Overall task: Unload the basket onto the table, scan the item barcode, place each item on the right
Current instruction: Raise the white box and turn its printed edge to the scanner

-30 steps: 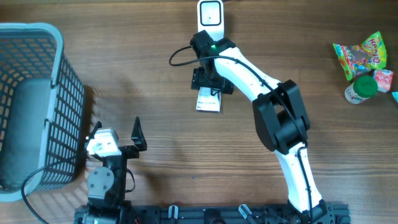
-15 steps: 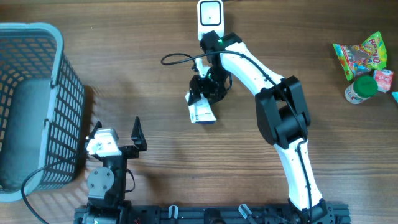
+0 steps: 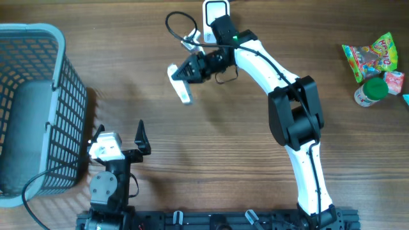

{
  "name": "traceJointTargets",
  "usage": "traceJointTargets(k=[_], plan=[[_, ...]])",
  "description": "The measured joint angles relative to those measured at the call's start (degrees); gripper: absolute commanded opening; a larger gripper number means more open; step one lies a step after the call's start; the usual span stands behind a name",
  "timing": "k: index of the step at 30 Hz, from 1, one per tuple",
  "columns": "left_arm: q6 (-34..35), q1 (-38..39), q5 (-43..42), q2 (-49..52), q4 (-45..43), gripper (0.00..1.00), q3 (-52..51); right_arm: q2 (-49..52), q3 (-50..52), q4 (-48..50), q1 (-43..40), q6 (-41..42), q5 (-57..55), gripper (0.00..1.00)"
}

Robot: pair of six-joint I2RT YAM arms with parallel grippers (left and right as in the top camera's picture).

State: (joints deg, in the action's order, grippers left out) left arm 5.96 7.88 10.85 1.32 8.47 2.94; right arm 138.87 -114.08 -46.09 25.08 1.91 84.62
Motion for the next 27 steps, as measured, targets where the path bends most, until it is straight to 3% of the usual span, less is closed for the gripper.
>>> traceJointTargets(k=[3,10,16,22,27], plan=[[-0.02,0.00,0.00,0.00,0.02,1.00,0.00,0.00,-0.07,3.30,0.04,5.64,3.91,0.55],[0.00,0.00,0.00,0.00,0.02,1.00,0.00,0.00,-0.07,2.67,0.04,8.35,0.31,0.48],[0.00,0.00,0.00,0.00,0.02,1.00,0.00,-1.25,-0.07,-2.03,0.04,8.61,-12.09,0.48],[0.00,0.00,0.00,0.00,0.02,1.00,0.00,-13.31,-0.07,-6.95,0.07,8.76,-21.53,0.48],[0.00,0.00,0.00,0.00,0.00,1.00,0.00,-18.47,-0.26,-6.97,0.37,8.74,-46.80,0.48]])
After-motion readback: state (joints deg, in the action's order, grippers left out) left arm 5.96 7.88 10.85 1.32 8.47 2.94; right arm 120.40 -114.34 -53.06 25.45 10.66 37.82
